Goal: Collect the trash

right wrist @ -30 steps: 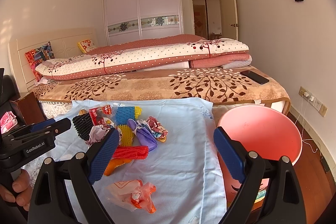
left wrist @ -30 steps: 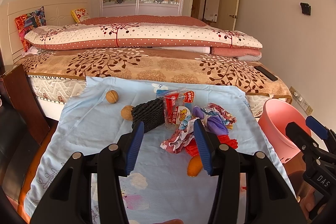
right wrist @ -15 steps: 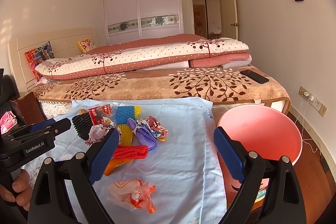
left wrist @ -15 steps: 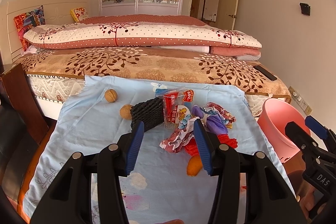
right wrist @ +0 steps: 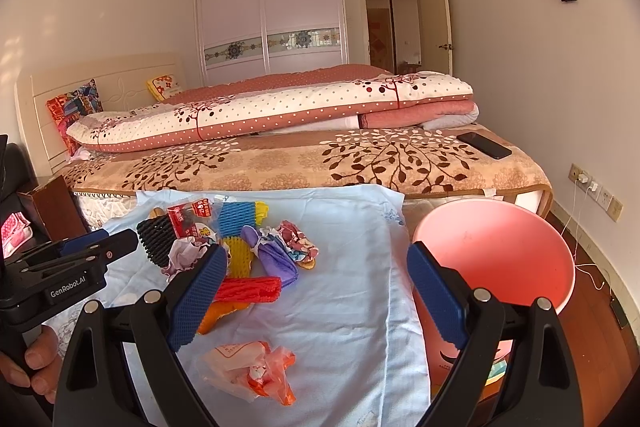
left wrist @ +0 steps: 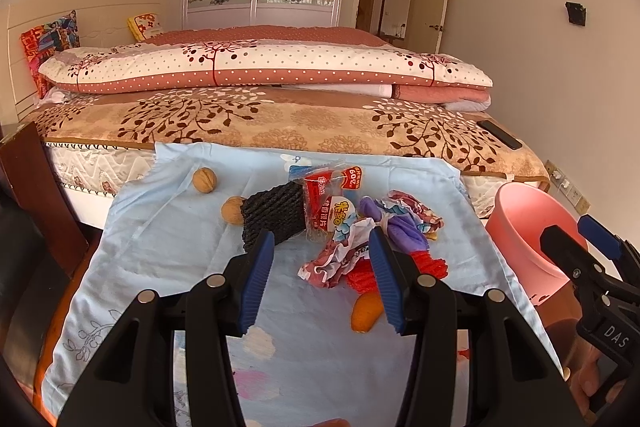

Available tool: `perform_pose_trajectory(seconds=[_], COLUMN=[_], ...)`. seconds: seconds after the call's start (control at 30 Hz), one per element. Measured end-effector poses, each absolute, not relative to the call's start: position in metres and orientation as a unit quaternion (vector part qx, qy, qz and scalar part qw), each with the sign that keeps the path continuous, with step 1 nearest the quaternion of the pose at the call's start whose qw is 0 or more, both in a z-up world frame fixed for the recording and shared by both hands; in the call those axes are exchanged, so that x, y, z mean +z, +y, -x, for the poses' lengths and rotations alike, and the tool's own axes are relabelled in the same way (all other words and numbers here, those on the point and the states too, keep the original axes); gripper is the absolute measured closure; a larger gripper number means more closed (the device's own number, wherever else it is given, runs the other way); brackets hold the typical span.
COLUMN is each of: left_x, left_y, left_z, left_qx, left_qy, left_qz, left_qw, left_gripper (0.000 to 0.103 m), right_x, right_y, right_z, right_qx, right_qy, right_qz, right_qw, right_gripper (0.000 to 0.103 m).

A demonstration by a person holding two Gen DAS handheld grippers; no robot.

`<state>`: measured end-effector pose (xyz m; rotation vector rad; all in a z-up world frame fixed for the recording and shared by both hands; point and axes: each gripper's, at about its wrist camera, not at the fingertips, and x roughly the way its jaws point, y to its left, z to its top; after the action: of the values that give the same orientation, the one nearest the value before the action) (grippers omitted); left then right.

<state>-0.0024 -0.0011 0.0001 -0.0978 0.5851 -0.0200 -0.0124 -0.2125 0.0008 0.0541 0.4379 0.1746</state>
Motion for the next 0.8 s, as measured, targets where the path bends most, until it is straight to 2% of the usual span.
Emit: perform_pose_trajectory(seconds=[0.57, 0.8], left_x=[-0.005, -0.009], left_y=[0.001, -0.001], left_z=[-0.001, -0.004], left_qx=[-0.035, -0.063], left_qy=[0.296, 0.294], left_qz=[0.057, 0.046], left_qw=[0.953, 0.953], left_gripper=[0.053, 0.053], right_x=[0.000, -0.014], right_y=[-0.218, -0.224], right_z=[0.011, 0.012], right_qx=[0.100, 0.158], right_qy=[0.233, 0.289], right_qz=[-0.026, -0.030], right_qw=[0.967, 0.944], right_gripper=[0.013, 0.013])
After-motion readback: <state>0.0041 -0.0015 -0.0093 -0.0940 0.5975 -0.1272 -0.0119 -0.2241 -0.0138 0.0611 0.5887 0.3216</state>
